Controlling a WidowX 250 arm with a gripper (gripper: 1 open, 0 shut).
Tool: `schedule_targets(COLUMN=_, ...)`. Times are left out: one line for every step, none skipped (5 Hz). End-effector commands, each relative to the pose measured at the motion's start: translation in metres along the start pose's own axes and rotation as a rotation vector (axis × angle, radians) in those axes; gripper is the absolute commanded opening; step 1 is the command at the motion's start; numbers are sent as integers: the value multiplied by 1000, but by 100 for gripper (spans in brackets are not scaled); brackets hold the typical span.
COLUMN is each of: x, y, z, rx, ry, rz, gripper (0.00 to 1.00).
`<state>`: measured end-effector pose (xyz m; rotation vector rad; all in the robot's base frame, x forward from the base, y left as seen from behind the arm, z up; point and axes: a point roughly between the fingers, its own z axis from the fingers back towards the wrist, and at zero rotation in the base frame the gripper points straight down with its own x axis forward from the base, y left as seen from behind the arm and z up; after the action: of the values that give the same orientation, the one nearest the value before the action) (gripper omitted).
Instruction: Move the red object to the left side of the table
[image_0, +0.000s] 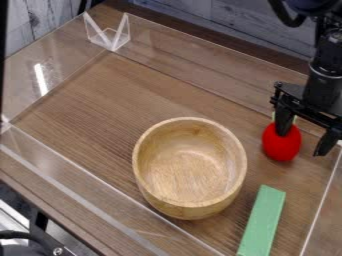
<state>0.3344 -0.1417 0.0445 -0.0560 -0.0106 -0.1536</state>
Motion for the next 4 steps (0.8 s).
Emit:
schedule_targets(x=14, y=-10, z=18, rx=-15, ry=-82, rz=-69, gripper=100)
schedule_targets(x=19, y=-6, z=16, rx=-7, ry=-97, rz=-47, gripper=100)
schedule_targets(x=21, y=-2, z=16, rx=0, ry=-112, rz=-24, gripper=100)
schedule_targets(x=16, y=7, z=12, rx=9, ry=-124, rz=38, gripper=100)
